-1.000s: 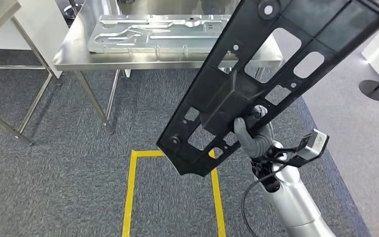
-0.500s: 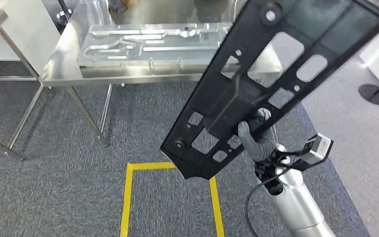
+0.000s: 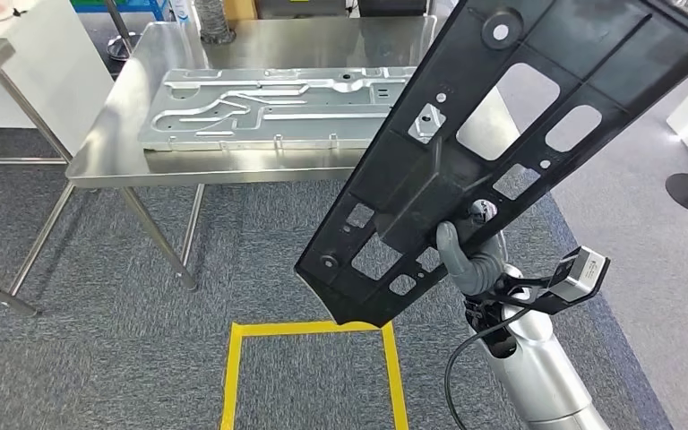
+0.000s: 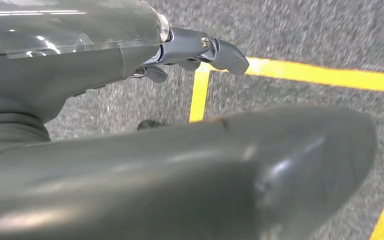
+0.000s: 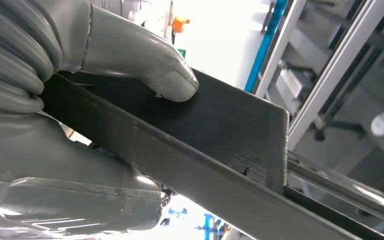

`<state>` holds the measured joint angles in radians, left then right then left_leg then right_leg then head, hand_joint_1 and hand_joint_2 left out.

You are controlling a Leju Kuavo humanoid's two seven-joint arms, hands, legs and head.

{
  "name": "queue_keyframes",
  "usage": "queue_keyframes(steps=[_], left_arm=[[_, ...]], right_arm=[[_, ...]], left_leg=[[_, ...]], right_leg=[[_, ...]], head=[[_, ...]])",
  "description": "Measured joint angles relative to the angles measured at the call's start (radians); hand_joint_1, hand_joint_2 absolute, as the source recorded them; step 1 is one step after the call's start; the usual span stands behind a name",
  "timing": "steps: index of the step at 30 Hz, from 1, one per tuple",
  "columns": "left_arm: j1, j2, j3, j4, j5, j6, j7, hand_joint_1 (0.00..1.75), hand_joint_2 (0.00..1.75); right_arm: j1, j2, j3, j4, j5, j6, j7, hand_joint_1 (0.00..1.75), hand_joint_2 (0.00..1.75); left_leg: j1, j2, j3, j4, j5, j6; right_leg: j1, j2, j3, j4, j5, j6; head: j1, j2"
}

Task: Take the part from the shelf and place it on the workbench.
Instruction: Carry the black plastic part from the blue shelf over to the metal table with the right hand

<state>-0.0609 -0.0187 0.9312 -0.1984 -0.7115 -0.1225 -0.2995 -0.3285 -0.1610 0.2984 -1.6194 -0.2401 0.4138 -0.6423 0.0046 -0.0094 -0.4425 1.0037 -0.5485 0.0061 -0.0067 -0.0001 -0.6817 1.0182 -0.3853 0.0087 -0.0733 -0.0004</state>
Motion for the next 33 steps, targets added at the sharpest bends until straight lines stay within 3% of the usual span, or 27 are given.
queue_keyframes(steps=[2, 4, 6, 7, 8, 9, 10, 12, 13, 14, 16, 18, 19, 22, 23, 24, 25, 27, 29, 31, 33], left_arm=[[-0.002, 0.001, 0.000, 0.000, 0.000, 0.000, 0.000, 0.00, 0.00], [-0.004, 0.001, 0.000, 0.000, 0.001, 0.000, -0.001, 0.00, 0.00], [-0.004, 0.001, 0.000, 0.000, 0.002, 0.000, -0.001, 0.00, 0.00], [-0.002, 0.001, 0.000, 0.000, 0.002, 0.000, 0.000, 0.00, 0.00], [0.000, 0.001, 0.000, 0.000, 0.004, 0.000, 0.000, 0.00, 0.00], [0.001, 0.001, 0.001, 0.000, 0.006, 0.000, 0.000, 0.00, 0.00], [0.002, 0.001, 0.001, 0.000, 0.008, 0.000, 0.001, 0.00, 0.00], [0.003, 0.002, 0.002, 0.000, 0.011, 0.000, 0.002, 0.00, 0.00], [0.004, 0.002, 0.002, 0.000, 0.011, 0.000, 0.003, 0.00, 0.00], [0.005, 0.002, 0.002, 0.000, 0.011, 0.001, 0.003, 0.00, 0.00], [0.006, 0.001, 0.002, 0.000, 0.012, 0.001, 0.004, 0.00, 0.00], [0.003, 0.000, 0.003, 0.000, 0.014, 0.003, 0.003, 0.00, 0.00], [0.001, 0.000, 0.003, 0.000, 0.014, 0.003, 0.003, 0.00, 0.00], [0.002, -0.001, 0.003, 0.000, 0.015, 0.003, 0.003, 0.00, 0.00], [0.004, -0.001, 0.003, 0.000, 0.014, 0.003, 0.002, 0.00, 0.00], [0.006, -0.002, 0.003, 0.000, 0.014, 0.003, 0.002, 0.00, 0.00], [0.007, -0.003, 0.003, 0.000, 0.014, 0.003, 0.001, 0.00, 0.00], [0.008, -0.004, 0.004, 0.000, 0.014, 0.003, -0.002, 0.00, 0.00], [0.006, -0.004, 0.004, 0.000, 0.013, 0.003, -0.004, 0.00, 0.00], [0.004, -0.005, 0.005, 0.000, 0.012, 0.003, -0.008, 0.00, 0.00], [0.002, -0.005, 0.005, 0.000, 0.011, 0.002, -0.011, 0.00, 0.00]], right_arm=[[-0.001, 0.000, -0.001, -0.003, 0.000, 0.000, 0.000, 1.75, 1.75], [-0.002, -0.001, -0.002, -0.005, -0.001, 0.002, -0.001, 1.75, 1.75], [-0.002, -0.001, -0.003, -0.005, 0.000, 0.004, 0.000, 1.75, 1.75], [-0.002, -0.001, -0.003, -0.006, 0.000, 0.005, 0.000, 1.75, 1.75], [-0.001, -0.001, -0.003, -0.006, 0.000, 0.007, 0.000, 1.75, 1.75], [-0.001, 0.000, -0.003, -0.006, 0.000, 0.008, 0.000, 1.75, 1.75], [-0.001, 0.000, -0.003, -0.006, 0.000, 0.009, 0.000, 1.75, 1.75], [-0.002, 0.002, -0.003, -0.005, 0.000, 0.012, 0.000, 1.75, 1.75], [-0.002, 0.002, -0.003, -0.004, 0.000, 0.013, 0.000, 1.75, 1.75], [-0.002, 0.003, -0.003, -0.003, 0.001, 0.013, 0.000, 1.75, 1.75], [-0.004, 0.004, -0.003, -0.003, 0.001, 0.014, 0.001, 1.75, 1.75], [-0.010, 0.004, -0.003, -0.003, 0.001, 0.013, 0.001, 1.75, 1.75], [-0.015, 0.005, -0.003, -0.003, 0.001, 0.013, 0.001, 1.75, 1.75], [-0.019, 0.008, -0.003, -0.002, 0.001, 0.013, 0.001, 1.75, 1.75], [-0.017, 0.008, -0.003, -0.001, 0.001, 0.013, 0.001, 1.75, 1.75], [-0.016, 0.008, -0.004, -0.001, 0.001, 0.014, 0.002, 1.75, 1.75], [-0.016, 0.008, -0.005, -0.001, 0.001, 0.014, 0.002, 1.75, 1.75], [-0.015, 0.008, -0.010, 0.000, -0.001, 0.015, 0.001, 1.75, 1.75], [-0.011, 0.008, -0.016, 0.000, -0.002, 0.016, 0.001, 1.75, 1.75], [-0.007, 0.008, -0.023, -0.001, -0.004, 0.017, 0.001, 1.75, 1.75], [-0.003, 0.008, -0.032, -0.005, -0.006, 0.017, 0.000, 1.75, 1.75]], left_leg=[[0.000, 0.002, -0.006, 0.050, 0.016, -0.010], [0.003, 0.003, -0.064, 0.152, 0.010, -0.018], [0.004, 0.004, -0.147, 0.254, -0.051, -0.024], [0.004, 0.004, -0.179, 0.278, -0.088, -0.025], [0.004, 0.004, -0.200, 0.277, -0.111, -0.023], [0.004, 0.004, -0.207, 0.247, -0.108, -0.020], [0.003, 0.004, -0.201, 0.194, -0.073, -0.015], [-0.003, 0.004, -0.178, 0.077, 0.044, 0.000], [-0.006, 0.004, -0.169, 0.042, 0.081, 0.006], [-0.009, 0.003, -0.162, 0.024, 0.103, 0.011], [-0.008, 0.001, -0.146, 0.015, 0.099, 0.021], [-0.004, 0.000, -0.123, 0.007, 0.101, 0.030], [-0.002, 0.000, -0.114, 0.004, 0.098, 0.033], [-0.001, 0.000, -0.099, 0.004, 0.081, 0.034], [0.000, 0.000, -0.092, 0.004, 0.073, 0.032], [0.002, -0.001, -0.082, 0.004, 0.064, 0.030], [0.004, -0.001, -0.070, 0.004, 0.053, 0.026], [0.006, -0.002, -0.047, 0.004, 0.031, 0.016], [0.005, -0.003, -0.030, -0.002, 0.013, 0.002], [0.004, -0.002, -0.018, 0.001, 0.014, -0.014], [0.006, 0.001, -0.033, 0.057, 0.029, -0.024]], right_leg=[[-0.003, 0.004, 0.028, -0.010, -0.001, -0.015], [-0.002, 0.003, 0.056, -0.013, -0.013, -0.027], [0.001, 0.004, 0.077, -0.013, -0.034, -0.034], [0.003, 0.006, 0.088, -0.013, -0.045, -0.036], [0.004, 0.007, 0.099, -0.013, -0.055, -0.036], [0.006, 0.008, 0.112, -0.013, -0.065, -0.036], [0.009, 0.009, 0.125, -0.013, -0.075, -0.036], [0.012, 0.009, 0.147, -0.013, -0.094, -0.032], [0.013, 0.011, 0.154, -0.012, -0.102, -0.028], [0.013, 0.012, 0.160, -0.007, -0.106, -0.022], [0.012, 0.015, 0.163, 0.016, -0.106, -0.009], [0.010, 0.012, 0.146, 0.065, -0.111, 0.001], [0.009, 0.011, 0.122, 0.105, -0.126, 0.007], [-0.003, 0.009, 0.007, 0.252, -0.193, 0.022], [-0.007, 0.008, -0.020, 0.266, -0.203, 0.025], [-0.010, 0.006, -0.031, 0.249, -0.196, 0.028], [-0.012, 0.005, -0.026, 0.203, -0.168, 0.029], [-0.012, 0.000, 0.000, 0.078, -0.069, 0.025], [-0.006, -0.002, 0.017, 0.014, -0.013, 0.012], [-0.004, 0.001, 0.031, 0.005, -0.022, -0.005], [-0.007, 0.003, 0.062, -0.008, -0.034, -0.020]], head=[[0.000, 0.000], [0.000, 0.000], [0.000, 0.000], [0.000, 0.000], [0.000, 0.000], [0.000, 0.000], [0.000, 0.000], [0.000, 0.000], [0.000, 0.000], [0.000, 0.000], [0.000, 0.000], [0.000, 0.000], [0.000, 0.000], [0.000, 0.000], [0.000, 0.000], [0.000, 0.000], [0.000, 0.000], [0.000, 0.000], [0.001, 0.000], [0.002, 0.000], [0.002, 0.000]])
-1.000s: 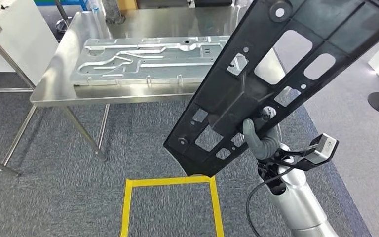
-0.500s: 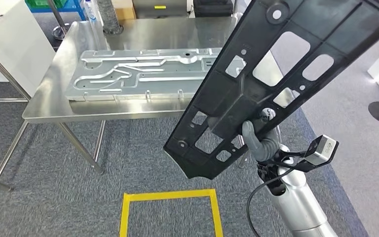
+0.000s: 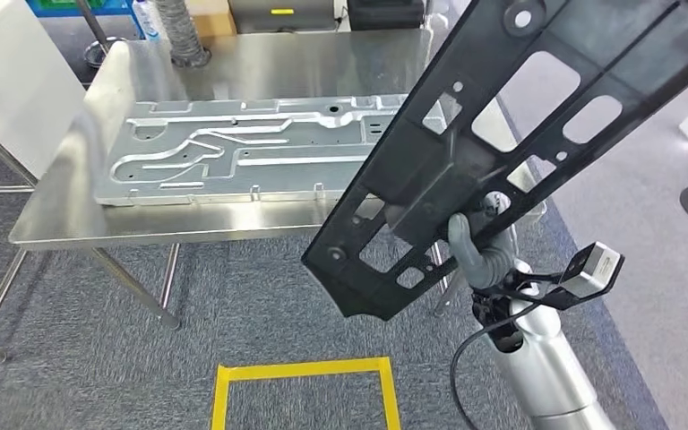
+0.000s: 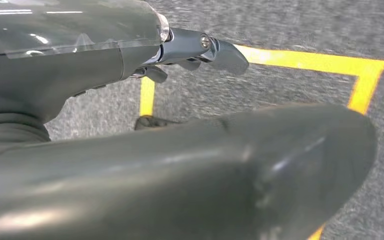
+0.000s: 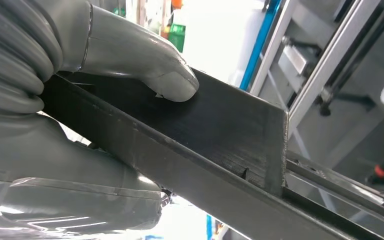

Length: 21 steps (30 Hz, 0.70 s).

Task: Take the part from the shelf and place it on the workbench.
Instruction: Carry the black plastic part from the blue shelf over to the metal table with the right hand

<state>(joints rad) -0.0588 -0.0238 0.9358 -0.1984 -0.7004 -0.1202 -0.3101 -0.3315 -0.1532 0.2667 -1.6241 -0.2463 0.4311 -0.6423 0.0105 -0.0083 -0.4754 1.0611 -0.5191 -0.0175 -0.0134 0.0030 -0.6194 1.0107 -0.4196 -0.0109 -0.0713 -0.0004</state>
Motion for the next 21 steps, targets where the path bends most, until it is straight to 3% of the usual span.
queue_keyframes(steps=[2, 4, 6, 7, 8, 10, 11, 12, 13, 15, 17, 19, 21], left_arm=[[-0.001, 0.000, 0.000, 0.000, -0.001, -0.002, -0.002, 0.00, 0.00], [0.002, 0.000, 0.000, 0.000, -0.002, -0.005, -0.003, 0.00, 0.00], [0.007, -0.001, 0.000, 0.000, -0.003, -0.007, -0.004, 0.00, 0.00], [0.009, -0.001, 0.000, 0.000, -0.004, -0.008, -0.004, 0.00, 0.00], [0.012, -0.001, 0.000, 0.000, -0.004, -0.008, -0.004, 0.00, 0.00], [0.017, 0.000, 0.002, 0.000, -0.004, -0.008, -0.004, 0.00, 0.00], [0.020, 0.000, 0.003, 0.000, -0.004, -0.008, -0.004, 0.00, 0.00], [0.020, 0.000, 0.004, 0.000, -0.003, -0.007, -0.004, 0.00, 0.00], [0.018, 0.000, 0.004, 0.000, -0.003, -0.006, -0.004, 0.00, 0.00], [0.011, -0.001, 0.004, 0.000, -0.003, -0.006, -0.005, 0.00, 0.00], [0.006, -0.001, 0.004, 0.000, -0.003, -0.006, -0.005, 0.00, 0.00], [0.005, -0.001, 0.005, 0.000, -0.003, -0.006, -0.006, 0.00, 0.00], [0.006, -0.001, 0.005, 0.000, -0.003, -0.006, -0.005, 0.00, 0.00]], right_arm=[[0.005, 0.000, -0.008, -0.004, -0.002, 0.000, -0.001, 1.75, 1.75], [0.016, -0.001, -0.017, -0.005, -0.006, 0.000, -0.004, 1.75, 1.75], [0.034, -0.002, -0.029, -0.005, -0.008, 0.000, -0.012, 1.75, 1.75], [0.042, -0.004, -0.035, -0.005, -0.008, 0.000, -0.016, 1.75, 1.75], [0.048, -0.005, -0.040, -0.005, -0.008, 0.001, -0.019, 1.75, 1.75], [0.058, -0.007, -0.047, -0.004, -0.009, 0.002, -0.024, 1.75, 1.75], [0.062, -0.007, -0.049, -0.004, -0.009, 0.003, -0.025, 1.75, 1.75], [0.065, -0.008, -0.053, -0.005, -0.009, 0.004, -0.025, 1.75, 1.75], [0.066, -0.008, -0.056, -0.006, -0.009, 0.005, -0.026, 1.75, 1.75], [0.064, -0.009, -0.063, -0.009, -0.010, 0.006, -0.027, 1.75, 1.75], [0.065, -0.011, -0.066, -0.011, -0.010, 0.006, -0.029, 1.75, 1.75], [0.069, -0.014, -0.069, -0.011, -0.010, 0.006, -0.030, 1.75, 1.75], [0.073, -0.015, -0.072, -0.011, -0.010, 0.006, -0.030, 1.75, 1.75]], left_leg=[[0.002, 0.002, -0.070, 0.115, -0.010, -0.004], [0.002, 0.002, -0.157, 0.213, -0.071, -0.007], [0.002, 0.002, -0.211, 0.220, -0.125, -0.006], [0.001, 0.002, -0.222, 0.186, -0.116, -0.002], [0.000, 0.002, -0.224, 0.133, -0.072, 0.004], [-0.006, 0.001, -0.223, 0.023, 0.074, 0.017], [-0.011, 0.000, -0.220, -0.009, 0.128, 0.022], [-0.013, 0.000, -0.214, -0.026, 0.153, 0.027], [-0.014, -0.001, -0.203, -0.028, 0.149, 0.031], [-0.012, -0.002, -0.180, -0.036, 0.137, 0.042], [-0.010, -0.003, -0.158, -0.041, 0.119, 0.051], [-0.010, -0.004, -0.133, -0.042, 0.094, 0.055], [-0.009, -0.006, -0.100, -0.042, 0.067, 0.054]], right_leg=[[0.000, 0.000, 0.033, -0.008, -0.020, -0.009], [0.001, 0.001, 0.061, -0.010, -0.044, -0.013], [0.003, 0.002, 0.096, -0.011, -0.072, -0.013], [0.005, 0.003, 0.115, -0.011, -0.088, -0.012], [0.006, 0.003, 0.134, -0.012, -0.103, -0.011], [0.010, 0.007, 0.165, -0.011, -0.134, -0.005], [0.010, 0.009, 0.179, -0.014, -0.148, 0.000], [0.011, 0.012, 0.191, -0.012, -0.155, 0.007], [0.011, 0.014, 0.197, -0.007, -0.157, 0.014], [0.008, 0.012, 0.174, 0.056, -0.136, 0.023], [0.006, 0.008, 0.096, 0.175, -0.137, 0.031], [0.004, 0.007, 0.004, 0.275, -0.201, 0.037], [0.002, 0.005, -0.053, 0.288, -0.262, 0.040]], head=[[0.000, 0.000], [0.000, 0.000], [0.000, 0.000], [0.000, 0.000], [0.000, 0.000], [0.000, 0.000], [0.000, 0.000], [0.000, 0.000], [0.000, 0.000], [0.000, 0.000], [0.000, 0.000], [0.000, 0.000], [0.000, 0.000]])
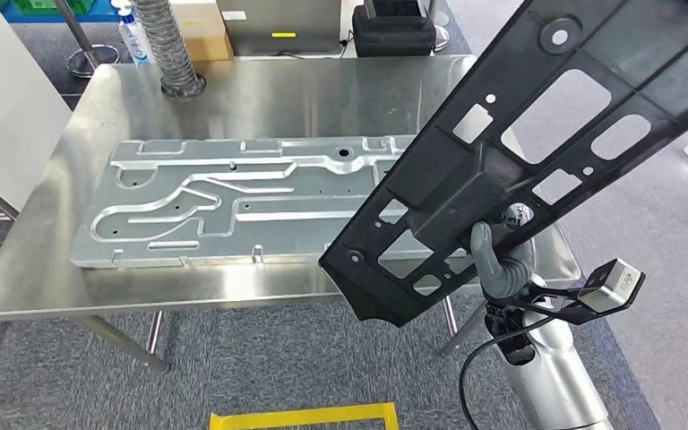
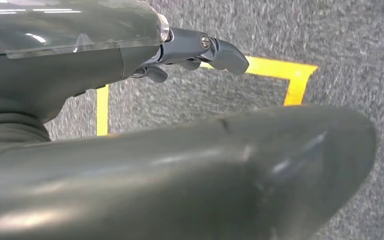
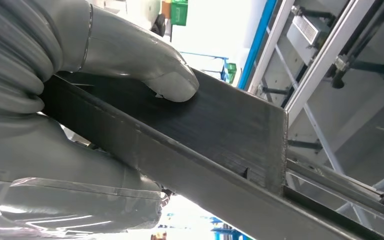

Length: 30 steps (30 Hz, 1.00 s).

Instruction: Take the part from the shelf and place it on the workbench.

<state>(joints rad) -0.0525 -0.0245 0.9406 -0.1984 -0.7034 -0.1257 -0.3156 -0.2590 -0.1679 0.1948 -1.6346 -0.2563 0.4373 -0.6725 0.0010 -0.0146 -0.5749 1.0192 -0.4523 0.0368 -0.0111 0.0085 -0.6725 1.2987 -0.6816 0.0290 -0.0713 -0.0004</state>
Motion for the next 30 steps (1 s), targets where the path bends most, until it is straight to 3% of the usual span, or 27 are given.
queue_keyframes(steps=[1, 2, 4, 5, 6, 8, 10, 13, 14, 15, 16, 18, 20, 22, 25, 26, 28, 30], left_arm=[[0.000, 0.000, 0.000, 0.000, 0.000, 0.000, 0.000, 0.00, 0.00], [0.000, -0.001, 0.000, 0.000, 0.000, 0.000, 0.000, 0.00, 0.00], [0.002, -0.005, 0.001, 0.001, 0.000, 0.002, -0.001, 0.00, 0.00], [0.002, -0.007, 0.001, 0.001, 0.001, 0.004, -0.002, 0.00, 0.00], [0.001, -0.008, 0.003, 0.001, 0.002, 0.007, -0.003, 0.00, 0.00], [0.000, -0.007, 0.008, 0.001, 0.003, 0.012, -0.008, 0.00, 0.00], [0.000, -0.006, 0.014, 0.001, 0.000, 0.014, -0.016, 0.00, 0.00], [-0.003, -0.005, 0.016, 0.001, -0.016, 0.008, -0.030, 0.00, 0.00], [-0.003, -0.005, 0.016, 0.001, -0.024, 0.004, -0.034, 0.00, 0.00], [-0.003, -0.004, 0.016, 0.001, -0.031, 0.001, -0.038, 0.00, 0.00], [-0.004, -0.004, 0.016, 0.001, -0.037, -0.001, -0.041, 0.00, 0.00], [-0.011, -0.004, 0.016, 0.001, -0.048, -0.002, -0.046, 0.00, 0.00], [-0.025, -0.005, 0.016, 0.001, -0.053, 0.001, -0.046, 0.00, 0.00], [-0.037, -0.006, 0.016, 0.001, -0.053, 0.006, -0.044, 0.00, 0.00], [-0.041, -0.008, 0.017, 0.001, -0.048, 0.009, -0.047, 0.00, 0.00], [-0.040, -0.009, 0.018, 0.001, -0.045, 0.009, -0.051, 0.00, 0.00], [-0.039, -0.009, 0.019, 0.001, -0.043, 0.003, -0.059, 0.00, 0.00], [-0.036, -0.009, 0.020, 0.001, -0.047, -0.006, -0.062, 0.00, 0.00]], right_arm=[[0.001, 0.000, -0.002, 0.000, 0.000, -0.001, 0.000, 1.75, 1.75], [0.001, -0.001, -0.005, 0.000, 0.000, -0.003, 0.000, 1.75, 1.75], [0.003, -0.002, -0.013, 0.003, 0.006, -0.015, 0.000, 1.75, 1.75], [0.004, -0.003, -0.020, 0.006, 0.015, -0.029, 0.001, 1.75, 1.75], [0.004, -0.005, -0.029, 0.009, 0.035, -0.057, 0.002, 1.75, 1.75], [-0.012, -0.015, -0.060, 0.017, 0.151, -0.192, 0.004, 1.75, 1.75], [-0.058, -0.034, -0.100, 0.033, 0.361, -0.400, 0.018, 1.75, 1.75], [-0.176, -0.072, -0.127, 0.079, 0.710, -0.633, 0.087, 1.75, 1.75], [-0.226, -0.081, -0.118, 0.101, 0.833, -0.670, 0.126, 1.75, 1.75], [-0.279, -0.084, -0.096, 0.125, 0.958, -0.685, 0.170, 1.75, 1.75], [-0.340, -0.083, -0.060, 0.156, 1.088, -0.686, 0.219, 1.75, 1.75], [-0.464, -0.066, 0.054, 0.237, 1.322, -0.661, 0.316, 1.75, 1.75], [-0.567, -0.026, 0.190, 0.336, 1.465, -0.633, 0.385, 1.75, 1.75], [-0.636, 0.031, 0.312, 0.437, 1.522, -0.618, 0.424, 1.75, 1.75], [-0.699, 0.110, 0.446, 0.556, 1.528, -0.600, 0.437, 1.75, 1.75], [-0.714, 0.133, 0.480, 0.589, 1.519, -0.587, 0.432, 1.75, 1.75], [-0.734, 0.174, 0.536, 0.657, 1.483, -0.552, 0.413, 1.75, 1.75], [-0.734, 0.204, 0.578, 0.724, 1.431, -0.511, 0.388, 1.75, 1.75]], left_leg=[[0.000, -0.001, 0.019, 0.000, -0.014, -0.001], [0.000, -0.003, 0.039, 0.000, -0.029, -0.003], [-0.001, -0.006, 0.071, 0.000, -0.056, -0.010], [-0.002, -0.008, 0.080, 0.000, -0.066, -0.016], [-0.003, -0.009, 0.086, 0.000, -0.073, -0.022], [-0.004, -0.009, 0.088, 0.006, -0.073, -0.033], [-0.004, -0.006, 0.066, 0.056, -0.075, -0.042], [0.003, 0.001, -0.037, 0.224, -0.145, -0.056], [0.004, 0.002, -0.072, 0.268, -0.168, -0.059], [0.006, 0.003, -0.095, 0.283, -0.172, -0.060], [0.007, 0.004, -0.102, 0.266, -0.149, -0.061], [0.008, 0.010, -0.078, 0.142, -0.041, -0.060], [0.004, 0.020, -0.051, 0.030, 0.028, -0.052], [-0.002, 0.024, -0.046, -0.002, 0.037, -0.040], [0.004, 0.019, -0.040, -0.016, 0.049, -0.024], [0.007, 0.017, -0.037, -0.020, 0.049, -0.019], [0.009, 0.013, -0.032, -0.022, 0.046, -0.014], [0.008, 0.008, -0.027, -0.021, 0.039, -0.013]], right_leg=[[-0.001, -0.001, -0.010, -0.032, 0.005, 0.000], [-0.001, -0.002, -0.012, -0.086, 0.045, -0.001], [0.003, -0.003, -0.011, -0.206, 0.203, -0.009], [0.006, -0.003, -0.010, -0.243, 0.265, -0.014], [0.009, -0.002, -0.010, -0.262, 0.301, -0.022], [0.009, -0.001, 0.002, -0.271, 0.298, -0.035], [0.004, -0.002, 0.022, -0.284, 0.290, -0.045], [0.001, -0.002, 0.043, -0.290, 0.275, -0.053], [0.001, -0.001, 0.048, -0.290, 0.269, -0.054], [0.001, 0.002, 0.054, -0.290, 0.264, -0.054], [0.001, 0.006, 0.062, -0.289, 0.258, -0.054], [0.001, 0.014, 0.078, -0.287, 0.246, -0.051], [0.004, 0.017, 0.089, -0.286, 0.237, -0.045], [0.006, 0.014, 0.090, -0.287, 0.232, -0.035], [0.009, 0.004, 0.084, -0.269, 0.212, -0.022], [0.009, 0.001, 0.068, -0.233, 0.192, -0.018], [0.006, -0.003, 0.001, -0.104, 0.136, -0.013], [0.005, -0.003, -0.065, -0.001, 0.115, -0.011]], head=[[0.000, 0.000], [0.000, 0.000], [0.000, 0.000], [0.000, 0.000], [0.000, 0.000], [0.000, 0.000], [0.000, 0.000], [0.000, 0.000], [0.000, 0.000], [0.000, 0.000], [0.000, 0.000], [0.000, 0.000], [0.000, 0.000], [0.000, 0.000], [0.000, 0.000], [0.000, 0.000], [0.000, 0.000], [0.000, 0.000]])
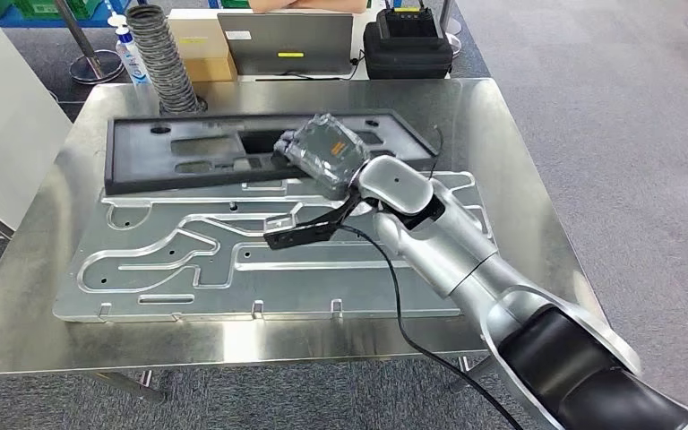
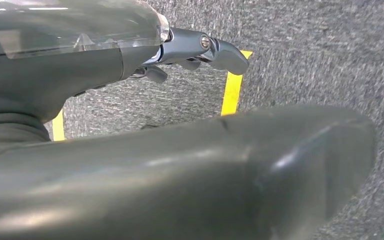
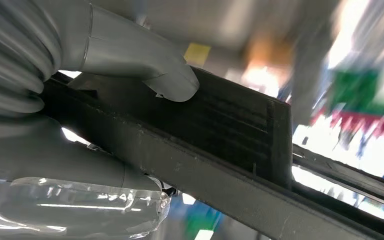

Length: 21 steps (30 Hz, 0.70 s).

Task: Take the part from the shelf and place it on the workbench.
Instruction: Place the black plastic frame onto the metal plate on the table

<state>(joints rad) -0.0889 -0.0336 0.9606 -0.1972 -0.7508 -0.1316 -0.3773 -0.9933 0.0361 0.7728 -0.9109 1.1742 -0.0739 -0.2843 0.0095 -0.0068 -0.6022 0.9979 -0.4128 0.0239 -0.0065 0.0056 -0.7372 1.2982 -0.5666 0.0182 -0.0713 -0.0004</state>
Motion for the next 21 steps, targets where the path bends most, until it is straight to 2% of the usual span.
queue_keyframes(steps=[1, 2, 3, 5, 6, 8, 10, 12, 14, 15, 16, 17, 19, 20, 21], left_arm=[[0.001, 0.000, 0.000, 0.000, -0.002, -0.003, 0.000, 0.00, 0.00], [0.001, 0.000, 0.000, 0.000, -0.005, -0.006, 0.000, 0.00, 0.00], [0.001, 0.000, 0.000, 0.000, -0.006, -0.007, 0.001, 0.00, 0.00], [0.002, -0.003, 0.000, 0.000, -0.008, -0.011, 0.002, 0.00, 0.00], [0.002, -0.004, 0.000, 0.000, -0.009, -0.013, 0.002, 0.00, 0.00], [0.001, -0.005, 0.000, 0.000, -0.012, -0.018, -0.001, 0.00, 0.00], [0.000, -0.005, 0.000, 0.000, -0.013, -0.021, -0.005, 0.00, 0.00], [0.000, -0.005, 0.000, 0.000, -0.014, -0.022, -0.008, 0.00, 0.00], [0.001, -0.006, 0.002, 0.000, -0.014, -0.022, -0.010, 0.00, 0.00], [0.002, -0.006, 0.003, 0.000, -0.014, -0.022, -0.010, 0.00, 0.00], [0.003, -0.006, 0.004, 0.000, -0.014, -0.022, -0.011, 0.00, 0.00], [0.003, -0.006, 0.004, 0.000, -0.014, -0.022, -0.012, 0.00, 0.00], [0.002, -0.005, 0.004, 0.000, -0.014, -0.022, -0.013, 0.00, 0.00], [0.001, -0.006, 0.005, 0.000, -0.014, -0.023, -0.014, 0.00, 0.00], [0.000, -0.006, 0.005, 0.000, -0.014, -0.024, -0.014, 0.00, 0.00]], right_arm=[[0.004, 0.012, 0.015, 0.031, -0.026, 0.016, -0.012, 1.75, 1.75], [0.007, 0.022, 0.026, 0.062, -0.049, 0.027, -0.022, 1.75, 1.75], [0.008, 0.030, 0.034, 0.089, -0.068, 0.033, -0.029, 1.75, 1.75], [0.004, 0.043, 0.045, 0.138, -0.099, 0.045, -0.035, 1.75, 1.75], [0.001, 0.049, 0.050, 0.161, -0.113, 0.057, -0.034, 1.75, 1.75], [-0.004, 0.059, 0.058, 0.212, -0.144, 0.089, -0.023, 1.75, 1.75], [-0.004, 0.066, 0.063, 0.260, -0.165, 0.115, 0.002, 1.75, 1.75], [-0.009, 0.075, 0.069, 0.309, -0.173, 0.137, 0.043, 1.75, 1.75], [-0.013, 0.085, 0.082, 0.361, -0.173, 0.167, 0.095, 1.75, 1.75], [-0.013, 0.088, 0.089, 0.382, -0.171, 0.181, 0.118, 1.75, 1.75], [-0.014, 0.092, 0.095, 0.399, -0.169, 0.192, 0.138, 1.75, 1.75], [-0.017, 0.096, 0.100, 0.414, -0.167, 0.200, 0.153, 1.75, 1.75], [-0.026, 0.103, 0.105, 0.432, -0.167, 0.208, 0.165, 1.75, 1.75], [-0.030, 0.105, 0.107, 0.440, -0.167, 0.210, 0.167, 1.75, 1.75], [-0.033, 0.107, 0.109, 0.447, -0.167, 0.212, 0.168, 1.75, 1.75]], left_leg=[[0.000, -0.003, 0.003, 0.001, -0.003, 0.000], [-0.001, -0.007, 0.006, 0.003, -0.007, -0.001], [-0.003, -0.010, 0.010, 0.005, -0.012, -0.003], [-0.006, -0.013, 0.014, 0.008, -0.021, -0.008], [-0.007, -0.013, 0.014, 0.008, -0.023, -0.012], [-0.005, -0.012, 0.015, 0.006, -0.024, -0.022], [-0.005, -0.009, 0.015, 0.015, -0.037, -0.031], [-0.004, -0.004, -0.018, 0.092, -0.081, -0.039], [0.001, -0.003, -0.087, 0.228, -0.136, -0.049], [0.005, -0.002, -0.115, 0.276, -0.147, -0.054], [0.009, -0.001, -0.125, 0.288, -0.138, -0.058], [0.013, 0.000, -0.113, 0.257, -0.111, -0.062], [0.021, 0.001, -0.048, 0.121, -0.044, -0.069], [0.022, 0.000, -0.020, 0.064, -0.024, -0.067], [0.022, -0.001, -0.003, 0.030, -0.017, -0.062]], right_leg=[[0.000, 0.000, -0.010, 0.001, 0.018, -0.001], [0.001, 0.000, 0.001, -0.043, 0.056, -0.005], [0.004, 0.000, 0.028, -0.115, 0.103, -0.013], [0.011, -0.001, 0.080, -0.243, 0.160, -0.029], [0.015, -0.002, 0.093, -0.273, 0.168, -0.035], [0.017, -0.001, 0.098, -0.287, 0.164, -0.039], [0.011, -0.002, 0.111, -0.301, 0.166, -0.044], [0.004, -0.005, 0.123, -0.314, 0.168, -0.048], [0.003, -0.006, 0.127, -0.315, 0.166, -0.051], [0.003, -0.006, 0.127, -0.314, 0.165, -0.050], [0.001, -0.005, 0.127, -0.312, 0.163, -0.048], [-0.001, -0.004, 0.128, -0.308, 0.161, -0.046], [-0.004, 0.000, 0.128, -0.297, 0.153, -0.036], [-0.004, 0.001, 0.127, -0.291, 0.149, -0.030], [-0.003, 0.003, 0.126, -0.287, 0.146, -0.025]], head=[[0.000, 0.000], [0.000, 0.000], [0.000, 0.000], [0.000, 0.000], [0.000, 0.000], [0.000, 0.000], [0.000, 0.000], [0.000, 0.000], [0.000, 0.000], [0.000, 0.000], [0.000, 0.000], [0.000, 0.000], [0.000, 0.000], [0.000, 0.000], [0.000, 0.000]])
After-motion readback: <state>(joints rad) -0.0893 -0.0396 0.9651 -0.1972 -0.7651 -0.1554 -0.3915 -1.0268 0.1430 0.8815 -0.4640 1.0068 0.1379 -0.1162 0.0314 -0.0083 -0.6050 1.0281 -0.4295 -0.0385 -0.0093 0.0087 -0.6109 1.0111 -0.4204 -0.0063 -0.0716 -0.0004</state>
